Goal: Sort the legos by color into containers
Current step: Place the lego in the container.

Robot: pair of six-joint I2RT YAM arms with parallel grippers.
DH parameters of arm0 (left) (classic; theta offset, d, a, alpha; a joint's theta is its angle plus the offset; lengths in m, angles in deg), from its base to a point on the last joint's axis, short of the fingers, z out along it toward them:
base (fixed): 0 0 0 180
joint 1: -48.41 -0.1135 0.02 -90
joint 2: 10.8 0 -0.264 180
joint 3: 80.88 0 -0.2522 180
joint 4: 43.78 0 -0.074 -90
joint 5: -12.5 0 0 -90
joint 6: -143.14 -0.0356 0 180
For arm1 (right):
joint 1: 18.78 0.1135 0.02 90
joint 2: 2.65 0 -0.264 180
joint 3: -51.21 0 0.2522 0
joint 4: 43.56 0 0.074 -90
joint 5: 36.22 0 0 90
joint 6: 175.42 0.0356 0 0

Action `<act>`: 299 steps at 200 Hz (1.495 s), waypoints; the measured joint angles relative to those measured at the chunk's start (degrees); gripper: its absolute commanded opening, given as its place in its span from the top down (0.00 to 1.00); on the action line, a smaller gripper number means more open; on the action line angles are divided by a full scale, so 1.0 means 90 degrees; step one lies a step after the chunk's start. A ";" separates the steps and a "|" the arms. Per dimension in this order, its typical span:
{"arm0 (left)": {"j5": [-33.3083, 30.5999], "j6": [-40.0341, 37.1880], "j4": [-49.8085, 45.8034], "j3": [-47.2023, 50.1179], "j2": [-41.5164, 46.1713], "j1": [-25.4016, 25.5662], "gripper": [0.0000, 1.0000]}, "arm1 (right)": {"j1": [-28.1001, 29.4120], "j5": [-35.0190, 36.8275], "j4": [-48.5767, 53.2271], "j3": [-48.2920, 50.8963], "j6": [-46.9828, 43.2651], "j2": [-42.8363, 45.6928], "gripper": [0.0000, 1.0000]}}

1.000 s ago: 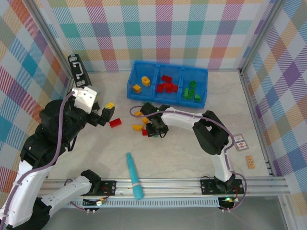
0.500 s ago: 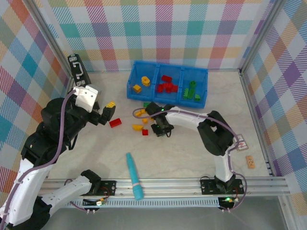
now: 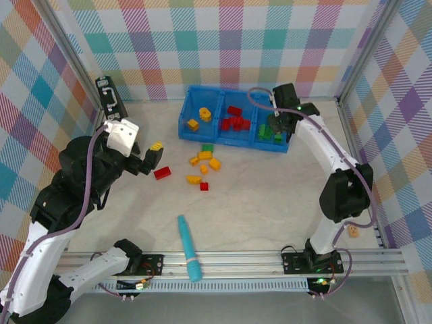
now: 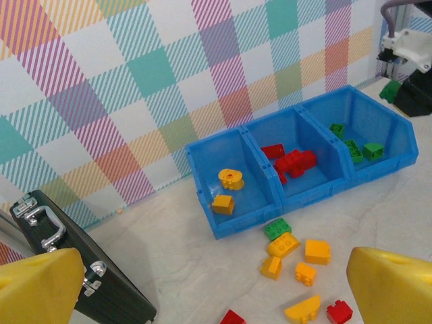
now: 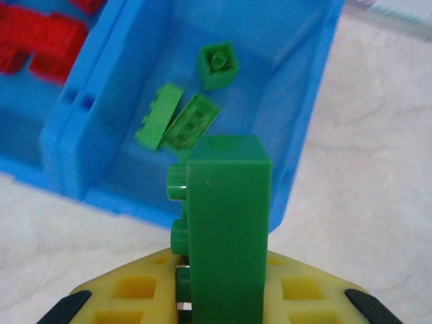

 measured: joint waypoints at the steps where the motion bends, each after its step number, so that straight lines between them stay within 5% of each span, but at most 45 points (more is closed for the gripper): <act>1: 0.0000 0.0000 0.0000 -0.0005 -0.0002 0.0000 0.00 | -0.0015 0.0005 -0.0012 -0.0049 -0.0022 -0.0034 0.74; 62: -0.0027 0.0002 -0.0211 -0.0204 -0.0044 0.0000 0.00 | -0.0342 -0.0046 -0.0185 -0.2072 -0.0544 -0.2198 0.72; 120: -0.0029 0.0027 -0.0544 -0.0471 -0.0095 0.0000 0.00 | -0.0542 0.0024 -0.0022 -0.2623 -0.0821 -0.3225 0.66; 211: -0.0032 0.0034 -0.0821 -0.0821 -0.0590 0.0000 0.00 | -0.0556 0.0012 -0.0036 -0.2725 -0.0940 -0.3497 0.60; 261: -0.0029 0.0240 -0.0816 -0.0838 -0.0891 0.0000 0.00 | -0.0549 -0.0240 -0.0053 -0.2280 -0.0884 -0.2557 0.54; 281: -0.0034 0.0423 -0.0748 -0.0755 -0.0962 0.0000 0.00 | -0.0532 -0.0420 -0.0170 -0.1906 -0.0835 -0.1838 0.38; 287: -0.0034 0.0493 -0.0716 -0.0692 -0.0971 0.0000 0.00 | -0.0527 -0.0517 -0.0211 -0.1761 -0.0826 -0.1603 0.01; 299: -0.0032 0.0678 -0.0610 -0.0493 -0.1005 0.0000 0.00 | -0.0515 -0.0750 -0.0318 -0.1418 -0.0884 -0.1120 0.01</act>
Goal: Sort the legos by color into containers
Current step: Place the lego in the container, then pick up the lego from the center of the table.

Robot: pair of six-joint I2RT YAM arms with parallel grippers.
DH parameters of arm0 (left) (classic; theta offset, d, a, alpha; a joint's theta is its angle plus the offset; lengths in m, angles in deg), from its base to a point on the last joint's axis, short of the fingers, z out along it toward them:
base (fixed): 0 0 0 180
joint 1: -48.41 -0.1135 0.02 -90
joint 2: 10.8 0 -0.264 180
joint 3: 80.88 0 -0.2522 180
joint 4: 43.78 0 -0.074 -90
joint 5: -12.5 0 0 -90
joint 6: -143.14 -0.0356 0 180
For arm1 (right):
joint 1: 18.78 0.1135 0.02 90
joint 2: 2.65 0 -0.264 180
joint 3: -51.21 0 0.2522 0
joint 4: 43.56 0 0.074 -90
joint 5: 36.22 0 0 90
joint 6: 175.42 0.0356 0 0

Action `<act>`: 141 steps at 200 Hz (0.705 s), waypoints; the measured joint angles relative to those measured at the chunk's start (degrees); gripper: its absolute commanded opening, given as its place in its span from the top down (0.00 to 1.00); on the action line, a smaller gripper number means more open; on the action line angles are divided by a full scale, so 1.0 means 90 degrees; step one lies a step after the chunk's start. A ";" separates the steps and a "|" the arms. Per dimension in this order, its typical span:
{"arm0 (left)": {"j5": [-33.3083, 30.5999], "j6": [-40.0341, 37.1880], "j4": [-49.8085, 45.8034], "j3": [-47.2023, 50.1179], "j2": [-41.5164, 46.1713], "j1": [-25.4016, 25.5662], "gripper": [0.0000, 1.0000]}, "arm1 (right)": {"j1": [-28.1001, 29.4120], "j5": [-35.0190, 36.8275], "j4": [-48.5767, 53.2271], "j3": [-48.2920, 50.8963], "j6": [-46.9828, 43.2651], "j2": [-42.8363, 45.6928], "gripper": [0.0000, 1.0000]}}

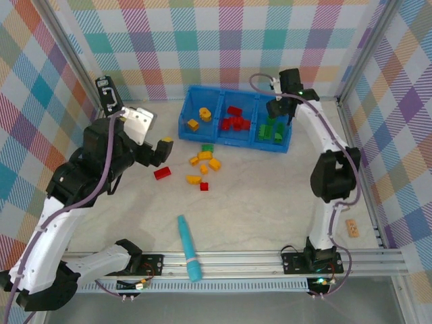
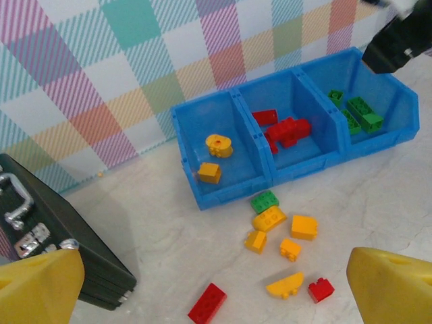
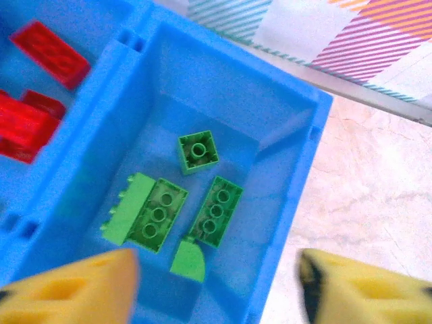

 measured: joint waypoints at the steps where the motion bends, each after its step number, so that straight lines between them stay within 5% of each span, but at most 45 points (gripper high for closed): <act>1: 0.0002 0.0029 0.0010 0.0034 -0.0002 0.0000 0.00 | 0.0000 -0.0015 -0.0010 0.0027 -0.0002 0.0036 0.01; 77: 0.0012 0.1892 0.1275 0.2161 -0.1008 0.0000 0.06 | 0.0036 -0.1338 -0.1226 0.3436 0.0775 0.3546 0.01; 141: 0.0085 0.3279 0.1661 0.2489 -0.2431 0.0233 0.12 | 0.0063 -0.3143 0.1103 0.3213 0.2480 0.4422 0.01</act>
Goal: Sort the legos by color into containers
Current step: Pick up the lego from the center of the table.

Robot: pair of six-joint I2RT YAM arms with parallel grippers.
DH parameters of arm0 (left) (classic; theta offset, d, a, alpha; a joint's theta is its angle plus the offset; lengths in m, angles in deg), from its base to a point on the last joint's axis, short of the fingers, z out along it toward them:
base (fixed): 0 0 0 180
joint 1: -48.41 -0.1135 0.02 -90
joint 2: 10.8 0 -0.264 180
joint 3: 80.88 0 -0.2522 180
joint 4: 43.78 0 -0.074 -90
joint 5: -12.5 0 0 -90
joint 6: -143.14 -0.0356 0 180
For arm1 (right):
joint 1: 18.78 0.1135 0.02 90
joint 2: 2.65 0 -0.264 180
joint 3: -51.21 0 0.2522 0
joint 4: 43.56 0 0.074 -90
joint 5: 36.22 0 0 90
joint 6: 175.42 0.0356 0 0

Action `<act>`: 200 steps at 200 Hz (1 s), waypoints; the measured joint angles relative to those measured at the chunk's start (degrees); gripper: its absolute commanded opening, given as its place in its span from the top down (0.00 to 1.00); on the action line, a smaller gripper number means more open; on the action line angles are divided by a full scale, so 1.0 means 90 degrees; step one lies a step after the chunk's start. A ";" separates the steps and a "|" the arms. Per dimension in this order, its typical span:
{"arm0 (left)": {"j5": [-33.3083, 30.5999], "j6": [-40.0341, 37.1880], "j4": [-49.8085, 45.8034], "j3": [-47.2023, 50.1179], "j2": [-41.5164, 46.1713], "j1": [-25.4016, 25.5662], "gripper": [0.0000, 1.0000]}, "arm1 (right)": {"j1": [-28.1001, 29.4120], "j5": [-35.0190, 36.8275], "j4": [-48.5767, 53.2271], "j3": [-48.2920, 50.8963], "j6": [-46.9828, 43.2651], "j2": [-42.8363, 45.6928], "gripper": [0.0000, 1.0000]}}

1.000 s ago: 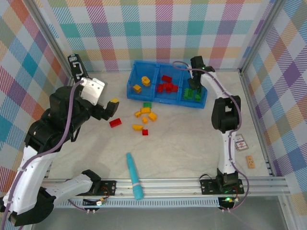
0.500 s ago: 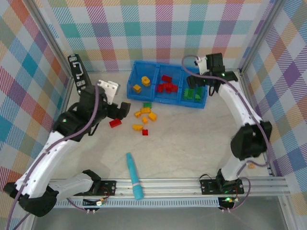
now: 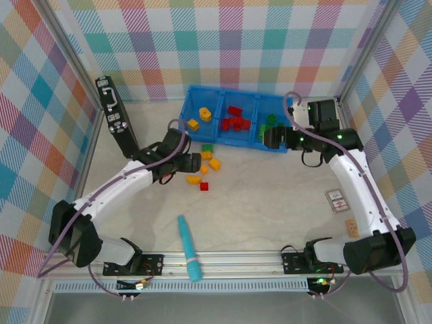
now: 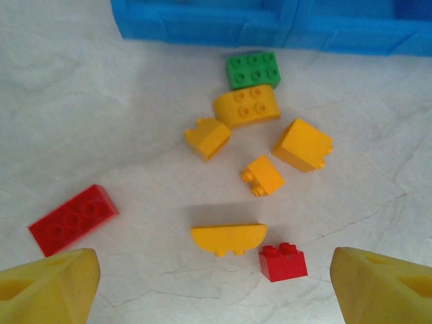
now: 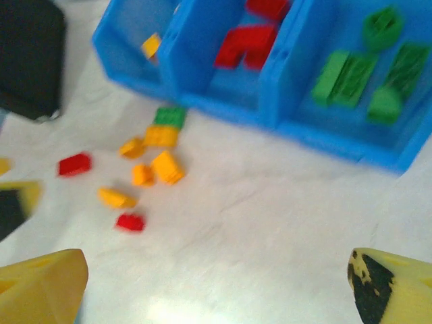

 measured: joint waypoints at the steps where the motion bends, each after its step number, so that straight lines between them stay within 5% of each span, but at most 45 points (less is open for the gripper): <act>1: 0.0000 0.0036 0.0005 0.0005 -0.0024 0.0022 0.12 | 0.0012 -0.0019 0.0046 0.0010 0.0029 0.0034 0.01; 71: 0.0017 0.1212 0.0010 0.0126 -0.1129 0.0950 0.12 | 0.0937 -0.0219 0.0765 0.0527 0.0046 0.1282 0.01; 130: -0.0005 0.1792 0.0019 0.0124 -0.1593 0.1103 0.14 | 0.1710 -0.0585 0.0500 0.0648 -0.1020 0.2234 0.01; 200: -0.0080 0.2237 0.0240 0.0073 -0.2120 0.1156 0.26 | 0.2620 0.0168 0.0328 0.0648 -0.2084 0.2307 0.01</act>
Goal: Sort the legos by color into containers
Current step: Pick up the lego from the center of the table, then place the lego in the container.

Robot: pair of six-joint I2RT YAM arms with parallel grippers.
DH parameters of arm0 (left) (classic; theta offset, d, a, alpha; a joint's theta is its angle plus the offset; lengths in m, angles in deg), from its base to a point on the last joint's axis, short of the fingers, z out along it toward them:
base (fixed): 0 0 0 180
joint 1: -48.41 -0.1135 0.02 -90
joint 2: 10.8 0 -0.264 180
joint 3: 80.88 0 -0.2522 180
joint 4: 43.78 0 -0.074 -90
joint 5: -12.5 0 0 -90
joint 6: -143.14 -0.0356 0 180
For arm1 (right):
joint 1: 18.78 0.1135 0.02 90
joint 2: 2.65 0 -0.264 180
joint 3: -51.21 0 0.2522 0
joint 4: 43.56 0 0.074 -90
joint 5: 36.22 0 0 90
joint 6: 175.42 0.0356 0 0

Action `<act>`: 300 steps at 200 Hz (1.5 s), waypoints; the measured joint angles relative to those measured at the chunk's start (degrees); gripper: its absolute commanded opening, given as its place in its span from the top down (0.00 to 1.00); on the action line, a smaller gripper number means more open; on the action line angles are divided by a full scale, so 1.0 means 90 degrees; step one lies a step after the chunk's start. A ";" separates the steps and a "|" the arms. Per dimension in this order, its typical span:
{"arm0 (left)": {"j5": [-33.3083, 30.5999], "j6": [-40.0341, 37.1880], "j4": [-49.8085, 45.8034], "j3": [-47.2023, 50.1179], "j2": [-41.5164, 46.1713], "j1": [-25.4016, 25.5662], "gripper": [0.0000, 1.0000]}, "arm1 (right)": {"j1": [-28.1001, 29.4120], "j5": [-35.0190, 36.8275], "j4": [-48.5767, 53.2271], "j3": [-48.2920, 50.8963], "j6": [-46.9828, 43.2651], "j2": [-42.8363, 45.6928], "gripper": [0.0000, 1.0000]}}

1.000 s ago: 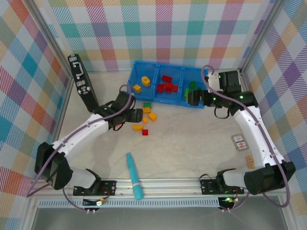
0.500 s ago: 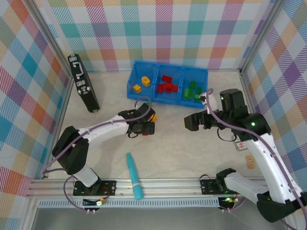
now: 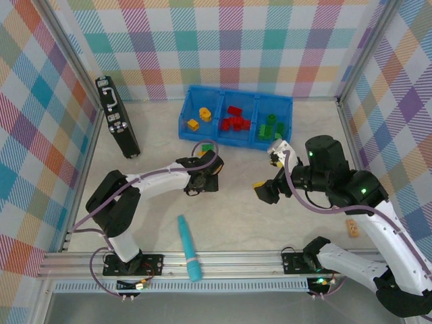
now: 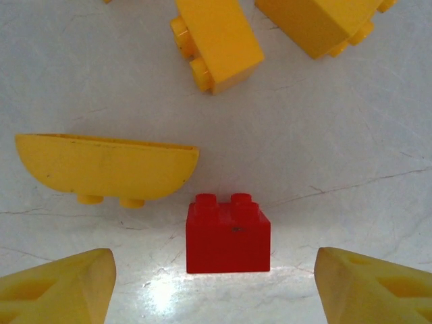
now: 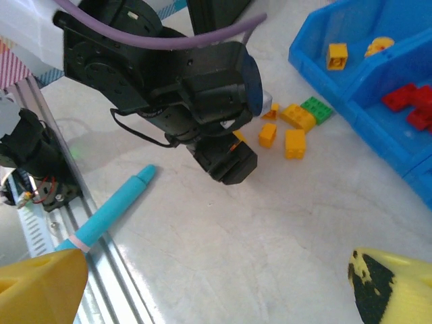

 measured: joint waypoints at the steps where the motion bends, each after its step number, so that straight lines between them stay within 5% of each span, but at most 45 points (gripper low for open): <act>1: 0.0000 0.0000 0.0005 -0.0005 -0.0005 0.0000 0.26 | 0.0005 0.0010 -0.0002 0.0000 -0.0007 0.0002 0.01; 134: -0.0192 0.0080 0.0046 -0.0539 -0.1018 0.0000 0.65 | 0.0160 0.0627 -0.0525 0.0148 -0.0175 -0.0172 0.01; 207: -0.0194 0.0090 -0.0204 -0.0748 -0.1027 0.0000 0.75 | 0.0199 0.0772 -0.0576 0.0197 -0.0177 -0.0172 0.01; 300: -0.0114 -0.0891 0.0199 -0.4444 -0.1654 -0.0588 0.77 | 0.0231 0.1090 -0.0673 0.0231 -0.0185 -0.0002 0.01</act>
